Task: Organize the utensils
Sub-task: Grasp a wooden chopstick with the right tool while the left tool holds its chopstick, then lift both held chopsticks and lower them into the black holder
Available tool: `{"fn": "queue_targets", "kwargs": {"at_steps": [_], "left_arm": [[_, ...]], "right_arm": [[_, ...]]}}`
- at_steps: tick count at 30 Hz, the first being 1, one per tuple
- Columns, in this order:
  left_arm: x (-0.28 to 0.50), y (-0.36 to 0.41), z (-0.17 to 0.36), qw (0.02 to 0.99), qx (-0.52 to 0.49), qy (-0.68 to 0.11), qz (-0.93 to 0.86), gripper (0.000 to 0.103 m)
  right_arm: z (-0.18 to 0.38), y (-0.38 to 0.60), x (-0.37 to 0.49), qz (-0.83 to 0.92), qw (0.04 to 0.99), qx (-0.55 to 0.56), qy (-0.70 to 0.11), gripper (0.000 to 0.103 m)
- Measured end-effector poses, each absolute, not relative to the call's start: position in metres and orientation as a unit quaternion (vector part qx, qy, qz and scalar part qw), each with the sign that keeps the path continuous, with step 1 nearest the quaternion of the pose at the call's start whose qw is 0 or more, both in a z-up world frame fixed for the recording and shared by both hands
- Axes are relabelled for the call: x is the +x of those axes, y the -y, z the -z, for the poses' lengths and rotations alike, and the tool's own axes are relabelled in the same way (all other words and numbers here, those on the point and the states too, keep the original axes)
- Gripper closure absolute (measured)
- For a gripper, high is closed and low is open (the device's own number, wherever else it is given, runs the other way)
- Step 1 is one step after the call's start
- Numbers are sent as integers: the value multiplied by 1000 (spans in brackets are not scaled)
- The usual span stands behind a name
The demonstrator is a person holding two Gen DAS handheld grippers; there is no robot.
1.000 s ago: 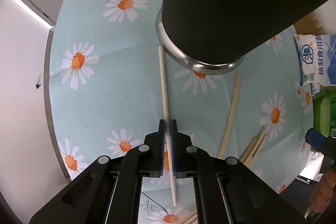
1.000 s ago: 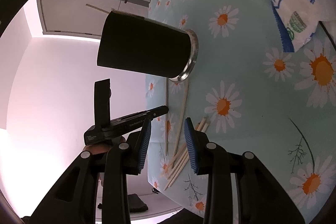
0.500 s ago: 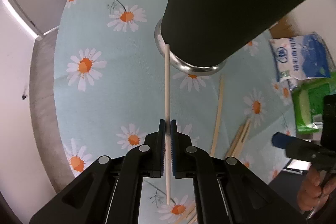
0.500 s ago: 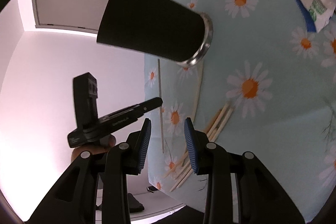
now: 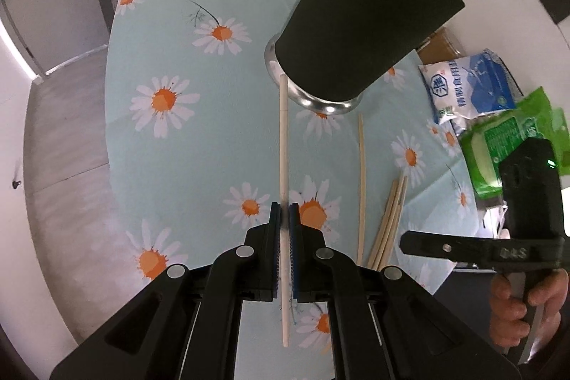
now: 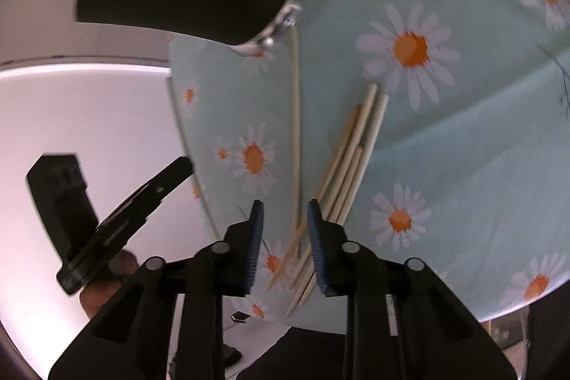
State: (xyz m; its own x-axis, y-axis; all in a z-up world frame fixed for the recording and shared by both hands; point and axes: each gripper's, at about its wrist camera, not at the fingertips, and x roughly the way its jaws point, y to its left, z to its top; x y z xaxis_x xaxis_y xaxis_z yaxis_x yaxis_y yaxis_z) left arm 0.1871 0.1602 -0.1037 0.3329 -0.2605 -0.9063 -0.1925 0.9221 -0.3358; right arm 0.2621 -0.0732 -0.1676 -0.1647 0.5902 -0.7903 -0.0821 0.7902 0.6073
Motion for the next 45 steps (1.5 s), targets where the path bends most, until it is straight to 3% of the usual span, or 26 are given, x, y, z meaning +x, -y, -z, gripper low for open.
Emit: {"fn": "queue_targets", "kwargs": {"at_steps": [5,23,26,45], "left_arm": [[181,-164,110,794,-206,-571,39,100],[165,-189,121,792,-232,-561,70,100],[164,-190,123,791,-235,-560,74,100],[178,-180,108,796,-220,-559,80,100]], "right_arm": [[180,69,255,-229,627,185,-721,87],[188,55,242,-124,642,182,-734,92],[190,52,248,-109,640,187,-738,97],[163,62,251,-148,657,209,-709,97]]}}
